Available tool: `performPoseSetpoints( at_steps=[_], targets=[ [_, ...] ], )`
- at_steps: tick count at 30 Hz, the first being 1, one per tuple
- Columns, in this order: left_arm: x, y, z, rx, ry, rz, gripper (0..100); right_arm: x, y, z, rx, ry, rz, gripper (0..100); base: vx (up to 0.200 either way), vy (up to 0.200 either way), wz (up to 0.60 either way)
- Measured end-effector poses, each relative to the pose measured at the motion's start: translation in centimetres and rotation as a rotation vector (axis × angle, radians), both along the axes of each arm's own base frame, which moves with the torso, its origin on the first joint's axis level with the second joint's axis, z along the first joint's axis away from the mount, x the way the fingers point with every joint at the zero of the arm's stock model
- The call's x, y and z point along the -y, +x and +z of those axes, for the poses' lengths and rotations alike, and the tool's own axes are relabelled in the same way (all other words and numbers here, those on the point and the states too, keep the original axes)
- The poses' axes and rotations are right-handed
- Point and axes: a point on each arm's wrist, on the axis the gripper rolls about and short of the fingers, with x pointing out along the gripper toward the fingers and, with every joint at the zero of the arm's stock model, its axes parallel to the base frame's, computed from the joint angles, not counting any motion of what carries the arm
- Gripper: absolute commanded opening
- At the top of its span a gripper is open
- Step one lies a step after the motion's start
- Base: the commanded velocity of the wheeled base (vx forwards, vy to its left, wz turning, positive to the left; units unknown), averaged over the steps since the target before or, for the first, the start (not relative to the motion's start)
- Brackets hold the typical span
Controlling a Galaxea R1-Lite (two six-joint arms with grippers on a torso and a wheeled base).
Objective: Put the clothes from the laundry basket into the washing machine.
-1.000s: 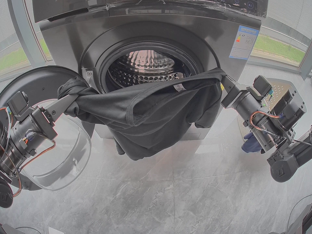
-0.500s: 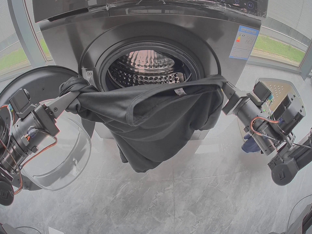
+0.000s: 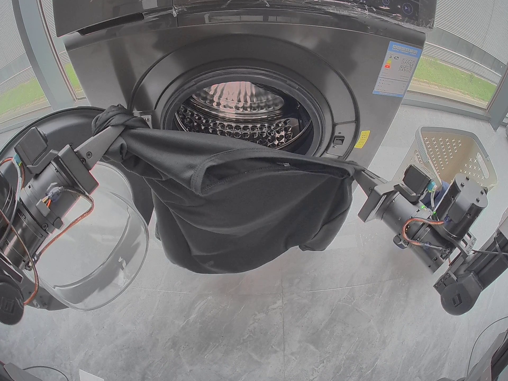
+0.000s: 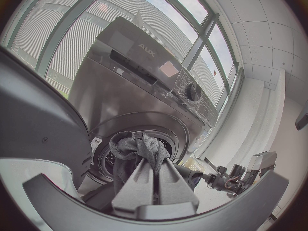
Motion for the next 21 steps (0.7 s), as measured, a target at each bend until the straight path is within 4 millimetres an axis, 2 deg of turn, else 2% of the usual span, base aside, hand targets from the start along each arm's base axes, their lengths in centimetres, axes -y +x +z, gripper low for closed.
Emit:
performPoseSetpoints(
  at_steps=[6,13,14,18,21],
  targets=[
    [0.3,0.1,-1.0,-0.034,0.021,-0.009,0,-0.1,0.2,1.9,0.067,0.045,0.002,0,0.000,0.000,0.00],
    [0.5,0.3,-1.9,-0.048,0.070,-0.005,0,-0.2,0.1,2.6,0.088,0.062,0.009,0,0.000,0.000,0.00],
    [0.6,0.3,-2.0,-0.051,0.073,-0.008,0,-0.2,0.1,2.6,0.089,0.063,0.009,100,0.000,0.000,0.00],
    [1.1,0.1,-2.3,-0.060,0.078,-0.036,0,-0.2,0.0,2.4,0.080,0.061,0.010,100,0.000,0.000,0.00],
    [1.8,-0.3,-2.4,-0.062,0.080,-0.069,0,-0.3,-0.2,1.4,0.044,0.043,0.017,100,0.000,0.000,0.00]
  ],
)
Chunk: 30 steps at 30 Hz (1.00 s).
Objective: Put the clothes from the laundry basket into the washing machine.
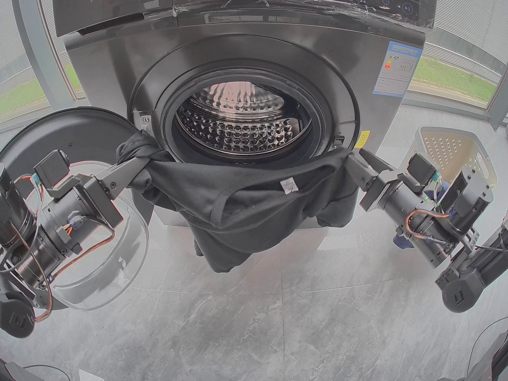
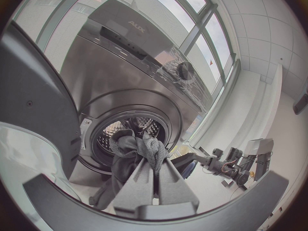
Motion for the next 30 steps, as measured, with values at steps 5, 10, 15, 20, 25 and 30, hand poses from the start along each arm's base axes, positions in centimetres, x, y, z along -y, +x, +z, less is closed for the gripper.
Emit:
performPoseSetpoints(
  at_steps=[5,10,15,20,25,30],
  targets=[
    [0.8,-0.5,0.0,0.001,0.000,-0.041,0,-0.8,0.0,-3.0,-0.096,-0.062,0.025,100,0.000,0.000,0.00],
    [1.4,-0.8,0.1,0.005,-0.001,-0.073,0,-2.2,0.5,-6.4,-0.194,-0.131,0.060,100,0.000,0.000,0.00],
    [2.0,-1.3,0.1,0.008,-0.003,-0.110,0,-4.3,1.2,-8.9,-0.239,-0.171,0.104,100,0.000,0.000,0.00],
    [2.4,-1.5,0.3,0.023,-0.010,-0.134,0,-7.3,1.0,-10.6,-0.248,-0.198,0.186,100,0.000,0.000,0.00],
    [2.6,-1.5,0.5,0.037,-0.018,-0.140,0,-10.3,1.1,-11.7,-0.227,-0.201,0.247,100,0.000,0.000,0.00],
    [2.6,-1.5,0.5,0.039,-0.019,-0.144,0,-12.9,1.5,-13.0,-0.206,-0.201,0.291,100,0.000,0.000,0.00]
  ],
)
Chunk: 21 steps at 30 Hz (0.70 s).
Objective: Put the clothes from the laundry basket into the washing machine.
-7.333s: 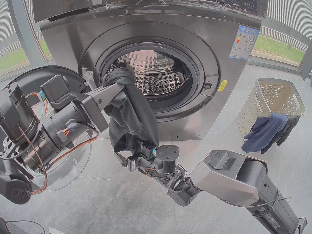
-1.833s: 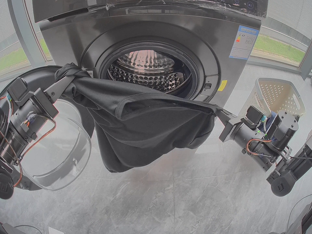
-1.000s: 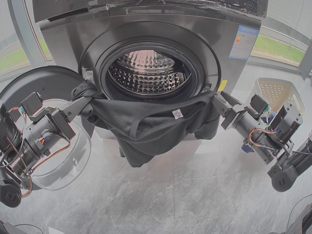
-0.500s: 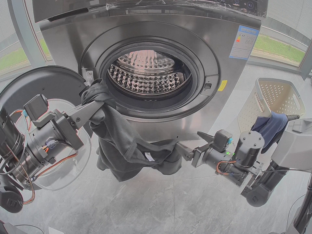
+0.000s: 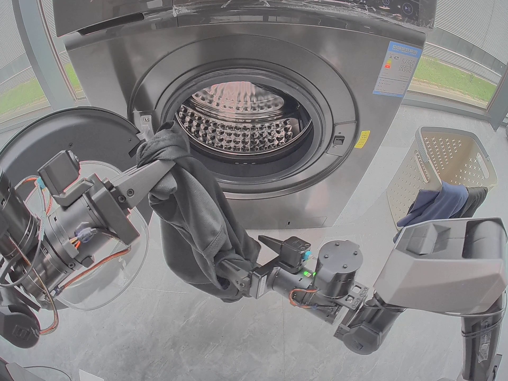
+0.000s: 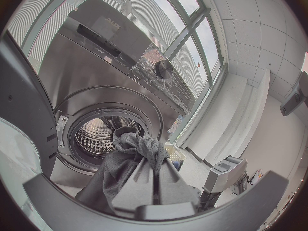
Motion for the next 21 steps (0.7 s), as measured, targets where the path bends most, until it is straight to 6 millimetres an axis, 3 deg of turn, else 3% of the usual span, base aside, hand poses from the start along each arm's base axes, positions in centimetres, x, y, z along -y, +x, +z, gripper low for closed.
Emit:
performPoseSetpoints(
  at_steps=[9,16,21],
  targets=[
    [0.0,0.1,0.0,0.002,-0.001,-0.001,0,-2.9,1.8,-2.1,0.026,0.016,0.005,100,0.000,0.000,0.00],
    [0.0,0.1,0.0,0.003,-0.003,0.002,0,-2.6,2.3,-3.9,0.000,-0.015,-0.033,100,0.000,0.000,0.00],
    [0.0,0.1,0.0,0.002,-0.003,0.003,0,-2.3,2.3,-3.5,0.002,-0.014,-0.039,100,0.000,0.000,0.00]
  ],
)
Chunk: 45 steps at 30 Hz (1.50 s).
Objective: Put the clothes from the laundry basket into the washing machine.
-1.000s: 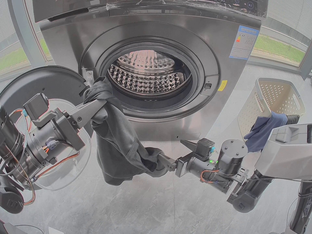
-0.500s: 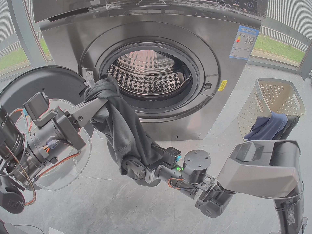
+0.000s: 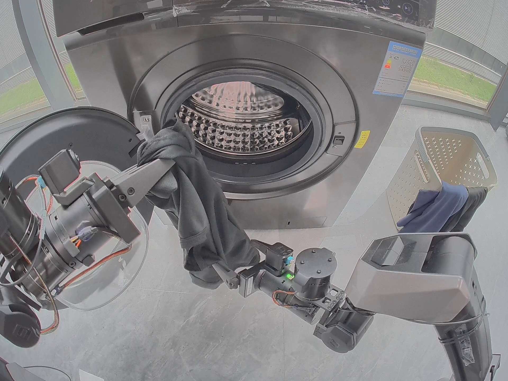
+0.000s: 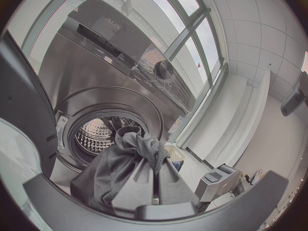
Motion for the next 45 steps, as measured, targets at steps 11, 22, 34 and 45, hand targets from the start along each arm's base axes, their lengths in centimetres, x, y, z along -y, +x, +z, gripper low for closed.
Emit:
performPoseSetpoints(
  at_steps=[11,22,34,45],
  targets=[
    [0.0,0.0,0.0,0.000,0.001,-0.002,0,-1.9,2.6,0.4,0.062,0.047,-0.007,100,0.000,0.000,0.00],
    [0.3,-0.5,0.1,0.026,-0.013,-0.028,0,-4.6,5.9,-1.9,0.111,0.052,-0.001,0,0.000,0.000,0.00],
    [0.3,-0.2,-0.2,0.014,-0.012,-0.013,0,-2.9,8.5,-1.6,0.135,0.083,-0.090,0,0.000,0.000,0.00],
    [-0.2,1.2,-1.5,-0.033,0.021,0.050,0,3.1,7.3,5.6,0.142,0.105,-0.178,0,0.000,0.000,0.00]
  ],
)
